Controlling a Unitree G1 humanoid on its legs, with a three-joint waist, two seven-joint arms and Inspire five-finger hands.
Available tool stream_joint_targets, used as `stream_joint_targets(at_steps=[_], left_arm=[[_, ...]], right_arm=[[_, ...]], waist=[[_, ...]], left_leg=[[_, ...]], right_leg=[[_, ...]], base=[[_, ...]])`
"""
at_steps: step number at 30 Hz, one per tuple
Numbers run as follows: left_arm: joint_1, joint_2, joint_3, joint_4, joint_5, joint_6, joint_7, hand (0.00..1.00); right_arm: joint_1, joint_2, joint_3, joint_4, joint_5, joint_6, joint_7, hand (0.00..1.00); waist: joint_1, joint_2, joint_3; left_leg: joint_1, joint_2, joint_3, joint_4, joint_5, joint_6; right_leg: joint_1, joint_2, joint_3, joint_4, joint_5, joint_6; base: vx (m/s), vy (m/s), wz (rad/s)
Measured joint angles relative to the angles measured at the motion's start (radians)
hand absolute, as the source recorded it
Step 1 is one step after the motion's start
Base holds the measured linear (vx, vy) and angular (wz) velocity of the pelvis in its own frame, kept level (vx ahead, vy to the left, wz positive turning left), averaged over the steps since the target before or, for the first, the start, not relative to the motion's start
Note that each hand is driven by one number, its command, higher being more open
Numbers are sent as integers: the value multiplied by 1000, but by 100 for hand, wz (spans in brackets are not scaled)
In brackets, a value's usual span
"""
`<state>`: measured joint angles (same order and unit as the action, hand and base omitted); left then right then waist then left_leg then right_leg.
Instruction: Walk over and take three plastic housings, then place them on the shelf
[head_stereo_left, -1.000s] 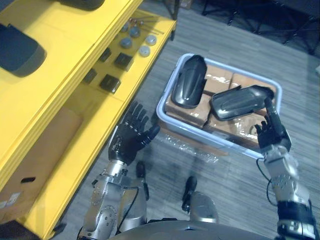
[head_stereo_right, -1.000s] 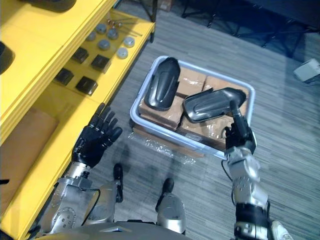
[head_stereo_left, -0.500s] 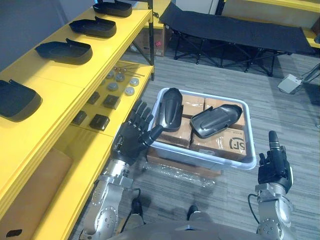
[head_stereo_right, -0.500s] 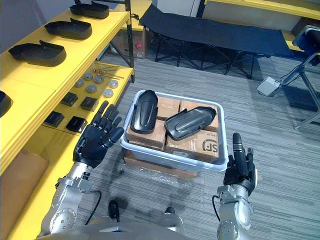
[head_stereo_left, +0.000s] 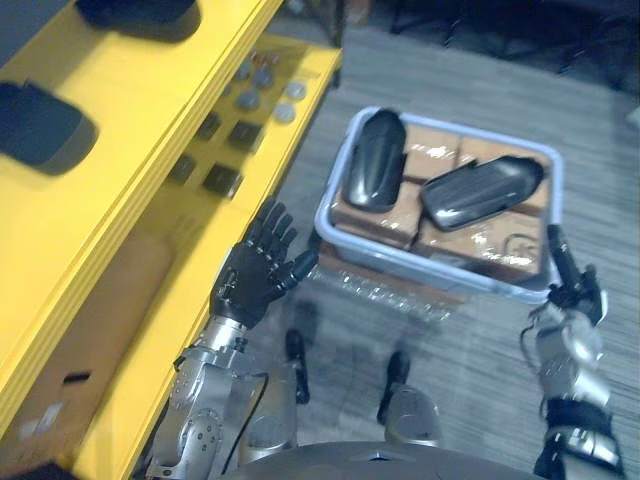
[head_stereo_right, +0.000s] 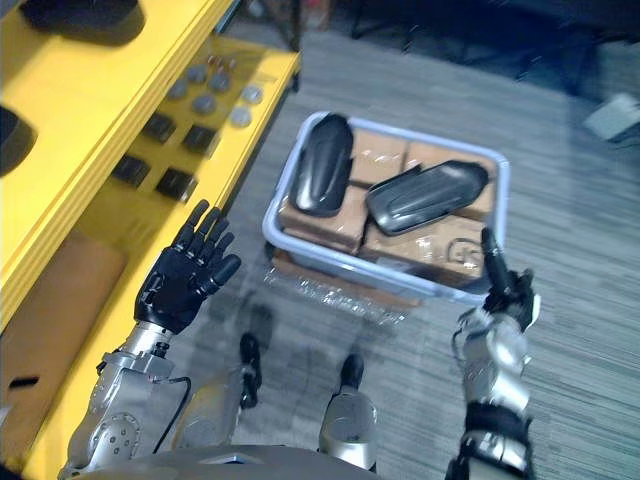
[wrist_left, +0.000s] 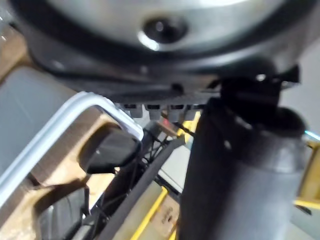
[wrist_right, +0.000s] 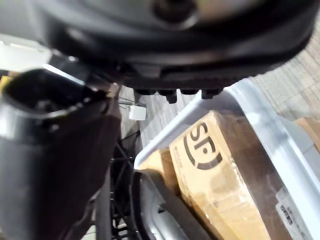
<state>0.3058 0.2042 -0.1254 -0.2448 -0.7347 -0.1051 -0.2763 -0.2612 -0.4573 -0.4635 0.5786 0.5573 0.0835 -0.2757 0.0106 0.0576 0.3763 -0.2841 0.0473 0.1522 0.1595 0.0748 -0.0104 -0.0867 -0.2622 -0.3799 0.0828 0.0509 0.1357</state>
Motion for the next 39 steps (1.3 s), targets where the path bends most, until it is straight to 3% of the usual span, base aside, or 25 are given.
stream_joint_targets(at_steps=[4,10,15,17,20,23,28,33,39], left_arm=[[3,32,-41,1,3,-3,-1,100],[-40,33,-67,6,1,-31,-4,100],[-59,33,-116,75,-2,-65,-3,100],[-68,31,-164,115,-5,-69,7,100],[-63,28,-205,130,-6,-75,14,100],[-61,26,-224,143,-10,-102,21,100],[-60,8,-251,170,-53,-120,28,100],[-60,1,-271,183,-57,-138,28,100],[-59,-12,-298,217,-60,-141,49,100]], right_arm=[[-122,-31,34,80,-4,13,36,100],[-281,-208,126,130,-86,55,79,100],[-417,-294,186,288,-119,159,70,100],[-515,-324,222,415,-120,270,21,100],[-568,-371,223,479,-122,336,-32,100],[-633,-415,229,517,-167,392,-68,100],[-666,-481,239,567,-202,441,-87,100],[-707,-486,240,644,-238,492,-85,100],[-763,-520,272,708,-344,565,2,100]], waist=[[21,-10,11],[30,4,74],[45,18,95],[53,38,103],[69,63,115],[69,71,117],[66,81,120],[67,81,120],[70,116,128]], left_leg=[[-4,-6,-24,-5,19,6],[-8,-2,-29,6,13,-2],[-33,10,-36,35,8,0],[-56,20,-40,75,-5,1],[-64,27,-40,101,-20,1],[-70,34,-41,104,-20,0],[-73,37,-38,102,-20,0],[-73,42,-21,100,-20,0],[-82,44,-20,96,-16,-5]], right_leg=[[6,-4,-21,9,3,-4],[-2,-6,-23,34,-8,-19],[-16,2,-25,40,-11,-22],[-20,10,-28,41,-9,-20],[-17,14,-27,43,-6,-14],[-23,20,-27,45,-6,-15],[-36,19,-20,58,-10,-19],[-54,18,-1,68,-10,-19],[-68,18,1,78,-12,-17]], base=[[13,4,19],[-15,9,-1],[-11,-2,-1],[0,0,0],[-1,0,-1],[0,0,0],[-11,2,-4],[-16,6,-9],[-6,1,-2]])
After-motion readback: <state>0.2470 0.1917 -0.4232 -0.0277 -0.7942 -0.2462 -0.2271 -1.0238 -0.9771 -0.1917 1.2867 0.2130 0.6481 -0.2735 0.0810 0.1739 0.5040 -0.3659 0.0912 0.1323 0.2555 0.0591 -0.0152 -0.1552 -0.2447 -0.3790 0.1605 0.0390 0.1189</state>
